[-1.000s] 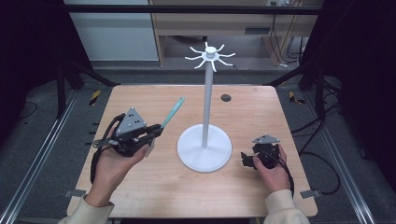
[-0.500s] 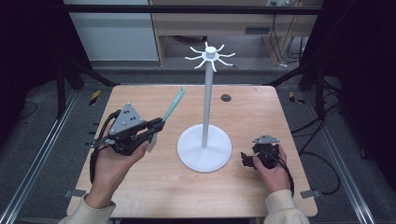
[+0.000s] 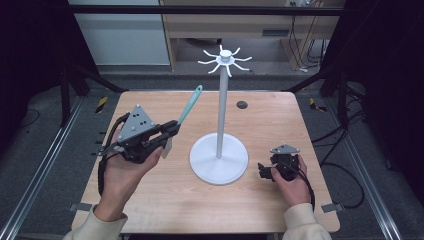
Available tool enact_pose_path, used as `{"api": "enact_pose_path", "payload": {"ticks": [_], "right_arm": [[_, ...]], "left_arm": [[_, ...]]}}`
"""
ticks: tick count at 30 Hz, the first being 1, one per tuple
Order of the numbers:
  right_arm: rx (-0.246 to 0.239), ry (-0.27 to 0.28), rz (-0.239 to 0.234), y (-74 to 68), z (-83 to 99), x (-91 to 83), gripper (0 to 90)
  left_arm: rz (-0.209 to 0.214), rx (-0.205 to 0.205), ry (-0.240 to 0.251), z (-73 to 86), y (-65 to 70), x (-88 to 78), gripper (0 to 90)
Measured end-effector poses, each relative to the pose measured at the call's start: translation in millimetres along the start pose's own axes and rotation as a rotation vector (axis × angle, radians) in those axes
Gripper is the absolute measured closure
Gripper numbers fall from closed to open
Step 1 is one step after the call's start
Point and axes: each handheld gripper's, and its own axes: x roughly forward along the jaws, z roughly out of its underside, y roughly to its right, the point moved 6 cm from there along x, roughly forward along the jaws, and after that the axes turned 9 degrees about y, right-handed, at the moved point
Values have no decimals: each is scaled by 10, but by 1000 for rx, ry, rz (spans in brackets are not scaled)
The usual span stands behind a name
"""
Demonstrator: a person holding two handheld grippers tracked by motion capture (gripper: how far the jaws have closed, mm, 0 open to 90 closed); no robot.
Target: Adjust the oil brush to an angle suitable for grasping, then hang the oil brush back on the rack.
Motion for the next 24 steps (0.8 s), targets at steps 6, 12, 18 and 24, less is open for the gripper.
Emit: {"api": "enact_pose_path", "payload": {"ticks": [6, 12, 18, 24], "right_arm": [[-2, -1, 1, 0, 2, -1, 95], [0, -1, -2, -3, 1, 2, 95], [-1, -1, -1, -3, 1, 2, 95], [-7, -3, -2, 2, 3, 2, 95]], "left_arm": [[-11, 5, 18, -89, -10, -8, 822], [-13, 3, 22, -118, -17, 1, 822], [-12, 0, 28, -161, -16, 9, 822], [-9, 7, 41, -238, 5, 13, 822]]}}
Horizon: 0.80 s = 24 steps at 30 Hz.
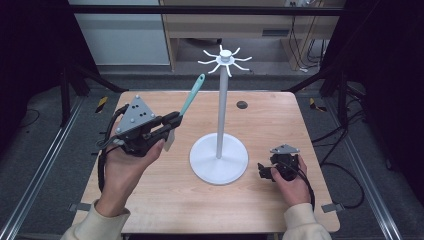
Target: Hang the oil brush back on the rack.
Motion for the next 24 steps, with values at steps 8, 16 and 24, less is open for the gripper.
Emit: {"api": "enact_pose_path", "payload": {"ticks": [8, 16, 24], "right_arm": [[8, 2, 1, -1, -2, -3, 95], [11, 2, 1, 3, -1, -6, 95], [14, 1, -1, 3, -1, -12, 95]], "left_arm": [[8, 0, 9, -58, 24, 22, 822], [10, 4, 3, -92, 23, 81, 822], [7, 8, -10, -111, 27, 128, 821]]}}
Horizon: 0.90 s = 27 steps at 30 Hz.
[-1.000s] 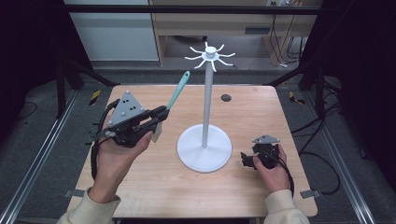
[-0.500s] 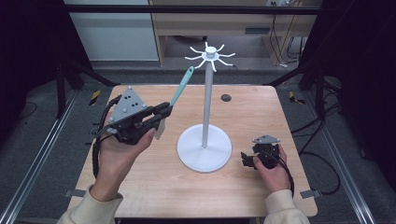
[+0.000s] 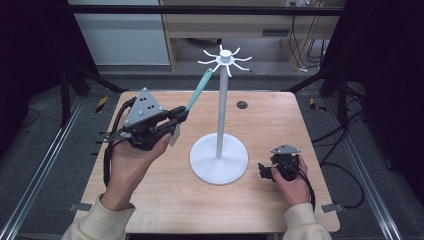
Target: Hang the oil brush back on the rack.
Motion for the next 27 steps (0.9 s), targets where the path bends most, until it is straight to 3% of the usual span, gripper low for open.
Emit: {"api": "enact_pose_path", "payload": {"ticks": [5, 27], "right_arm": [[2, -1, 0, 3, 2, -2, 95], [0, 2, -1, 4, 2, -3, 95]], "left_arm": [[9, -17, -7, 21, -11, 46, 821], [28, -13, -50, 38, -23, 269, 821]]}}
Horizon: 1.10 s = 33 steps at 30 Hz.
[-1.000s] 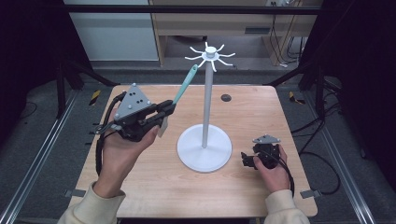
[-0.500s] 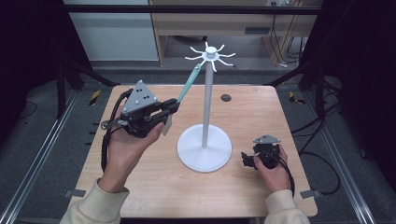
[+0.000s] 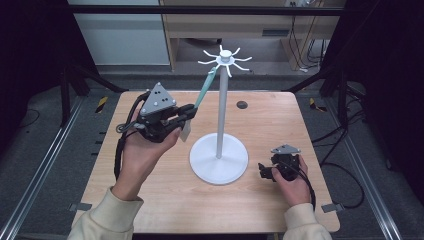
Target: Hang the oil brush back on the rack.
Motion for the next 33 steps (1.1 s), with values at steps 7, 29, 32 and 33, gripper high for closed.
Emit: {"api": "enact_pose_path", "payload": {"ticks": [7, 29, 32, 33], "right_arm": [[1, -2, 1, -2, 0, 0, 95], [-3, -2, -1, -8, 1, 10, 94], [0, -2, -1, -7, 0, 9, 95], [0, -2, -1, -7, 0, 9, 95]], "left_arm": [[4, -5, -4, 11, 3, 18, 821], [6, -12, -4, 28, -24, 91, 881], [5, -7, -5, 18, -22, 66, 858], [5, -4, -8, 17, -19, 56, 858]]}}
